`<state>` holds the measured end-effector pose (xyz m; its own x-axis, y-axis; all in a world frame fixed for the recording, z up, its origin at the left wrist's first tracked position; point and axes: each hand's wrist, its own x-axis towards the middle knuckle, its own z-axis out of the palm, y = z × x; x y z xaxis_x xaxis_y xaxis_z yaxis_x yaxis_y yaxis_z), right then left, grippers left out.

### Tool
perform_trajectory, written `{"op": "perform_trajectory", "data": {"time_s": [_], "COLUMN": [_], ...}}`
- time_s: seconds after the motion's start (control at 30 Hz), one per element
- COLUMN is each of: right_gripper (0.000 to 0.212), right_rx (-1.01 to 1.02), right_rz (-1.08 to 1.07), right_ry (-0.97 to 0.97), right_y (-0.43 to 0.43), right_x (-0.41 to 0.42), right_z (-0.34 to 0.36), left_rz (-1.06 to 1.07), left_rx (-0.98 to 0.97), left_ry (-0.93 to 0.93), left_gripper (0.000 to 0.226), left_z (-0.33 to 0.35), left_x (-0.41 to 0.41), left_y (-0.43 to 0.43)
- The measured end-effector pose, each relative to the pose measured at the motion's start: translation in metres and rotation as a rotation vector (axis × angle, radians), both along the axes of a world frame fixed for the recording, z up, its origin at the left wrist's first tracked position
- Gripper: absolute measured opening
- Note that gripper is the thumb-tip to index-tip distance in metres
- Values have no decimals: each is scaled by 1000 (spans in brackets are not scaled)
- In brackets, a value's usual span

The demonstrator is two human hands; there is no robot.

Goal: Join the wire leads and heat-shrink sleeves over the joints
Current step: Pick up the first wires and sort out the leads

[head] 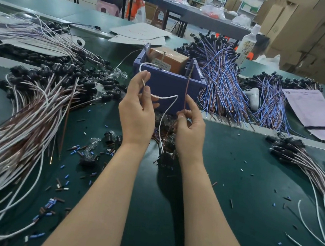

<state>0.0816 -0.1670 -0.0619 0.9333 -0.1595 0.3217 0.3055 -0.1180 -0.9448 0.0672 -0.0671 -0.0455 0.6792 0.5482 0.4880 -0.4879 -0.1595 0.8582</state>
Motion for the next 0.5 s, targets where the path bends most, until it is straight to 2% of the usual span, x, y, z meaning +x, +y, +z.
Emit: {"op": "perform_trajectory", "data": {"time_s": [0.23, 0.37, 0.43, 0.5], "right_gripper": [45, 32, 22, 12], "right_rx": [-12, 19, -45, -224], "right_rz": [1, -31, -126, -204], "right_ry": [0, 53, 92, 147], "right_y": [-1, -4, -9, -18], "right_x": [-1, -5, -7, -10], "right_z": [1, 6, 9, 15], "left_rz": [3, 141, 250, 374], "left_rx": [9, 18, 48, 102], "left_ry": [16, 103, 185, 282], "left_gripper": [29, 29, 30, 31], "left_z": [2, 0, -4, -6], "left_x": [-2, -8, -13, -20], "left_y": [0, 3, 4, 6]}}
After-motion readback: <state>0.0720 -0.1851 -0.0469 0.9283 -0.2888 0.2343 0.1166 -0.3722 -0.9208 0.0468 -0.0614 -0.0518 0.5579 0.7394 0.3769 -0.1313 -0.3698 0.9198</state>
